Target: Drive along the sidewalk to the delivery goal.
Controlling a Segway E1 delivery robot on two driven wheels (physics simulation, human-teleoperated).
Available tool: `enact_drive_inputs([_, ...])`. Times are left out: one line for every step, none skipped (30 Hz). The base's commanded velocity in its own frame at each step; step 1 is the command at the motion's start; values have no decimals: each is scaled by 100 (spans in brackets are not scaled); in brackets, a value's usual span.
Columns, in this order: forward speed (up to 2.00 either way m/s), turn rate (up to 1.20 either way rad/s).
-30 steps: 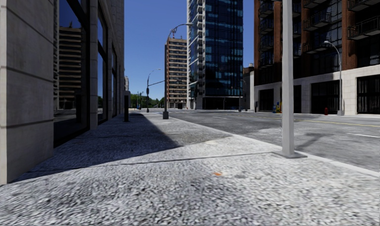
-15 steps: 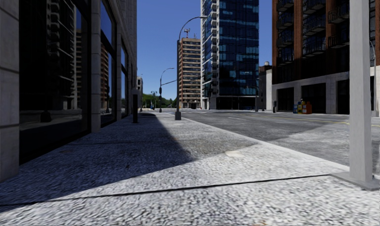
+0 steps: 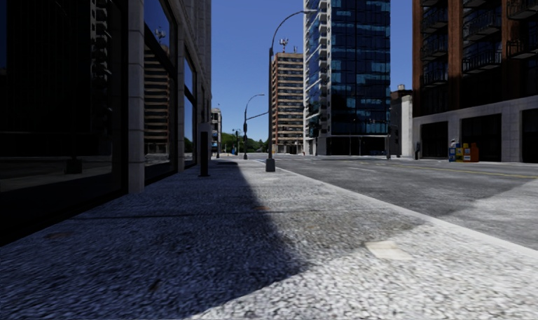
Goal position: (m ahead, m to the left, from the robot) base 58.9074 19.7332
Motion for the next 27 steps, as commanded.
enact_drive_inputs([200,28])
enact_drive_inputs([200,28])
enact_drive_inputs([200,28])
enact_drive_inputs([200,28])
enact_drive_inputs([200,28])
enact_drive_inputs([200,28])
enact_drive_inputs([200,28])
enact_drive_inputs([200,28])
enact_drive_inputs([200,28])
enact_drive_inputs([200,25])
enact_drive_inputs([200,25])
enact_drive_inputs([200,22])
enact_drive_inputs([200,20])
enact_drive_inputs([200,20])
enact_drive_inputs([200,20])
enact_drive_inputs([200,20])
enact_drive_inputs([200,20])
enact_drive_inputs([200,20])
enact_drive_inputs([200,20])
enact_drive_inputs([200,20])
enact_drive_inputs([200,20])
enact_drive_inputs([200,20])
enact_drive_inputs([200,20])
enact_drive_inputs([200,20])
enact_drive_inputs([200,21])
enact_drive_inputs([200,23])
enact_drive_inputs([200,24])
